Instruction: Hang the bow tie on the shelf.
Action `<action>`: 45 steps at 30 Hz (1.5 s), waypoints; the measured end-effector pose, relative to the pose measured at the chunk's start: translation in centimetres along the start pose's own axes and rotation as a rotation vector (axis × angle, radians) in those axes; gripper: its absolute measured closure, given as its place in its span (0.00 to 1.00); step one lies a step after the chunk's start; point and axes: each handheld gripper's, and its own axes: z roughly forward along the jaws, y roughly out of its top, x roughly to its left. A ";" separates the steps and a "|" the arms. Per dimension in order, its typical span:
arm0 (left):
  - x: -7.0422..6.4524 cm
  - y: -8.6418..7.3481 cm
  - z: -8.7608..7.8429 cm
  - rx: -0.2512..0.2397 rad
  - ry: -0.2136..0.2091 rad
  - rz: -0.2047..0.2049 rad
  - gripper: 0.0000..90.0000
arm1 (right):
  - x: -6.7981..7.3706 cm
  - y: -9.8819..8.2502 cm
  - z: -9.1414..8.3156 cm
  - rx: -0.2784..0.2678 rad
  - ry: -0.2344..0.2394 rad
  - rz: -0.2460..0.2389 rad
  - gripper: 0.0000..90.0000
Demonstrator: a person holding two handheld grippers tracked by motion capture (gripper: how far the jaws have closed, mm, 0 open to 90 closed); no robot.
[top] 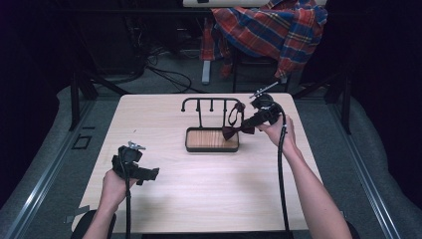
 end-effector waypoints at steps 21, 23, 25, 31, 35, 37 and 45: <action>0.0 0.0 0.0 -0.001 0.001 0.001 0.01 | 2.2 -4.4 -5.0 0.022 0.047 -0.068 0.12; 0.0 0.0 -0.1 -0.002 0.002 0.000 0.01 | 2.5 -5.1 -5.2 0.031 0.042 -0.072 0.12; 0.0 0.0 -0.1 -0.001 0.002 0.001 0.01 | 2.5 -5.8 -5.3 0.038 0.045 -0.081 0.11; -0.1 0.0 0.0 -0.001 0.001 0.000 0.01 | 2.7 -8.0 -5.1 0.058 0.037 -0.078 0.11; 0.0 0.0 0.0 -0.001 0.002 0.002 0.01 | 2.8 -9.3 -4.8 0.083 0.039 -0.074 0.11; 0.0 0.0 0.0 0.001 0.003 0.001 0.01 | 2.9 -10.0 -4.7 0.089 0.047 -0.070 0.11; -0.1 0.0 0.0 -0.002 0.004 0.004 0.01 | 3.6 -12.8 -3.8 0.162 0.059 -0.084 0.11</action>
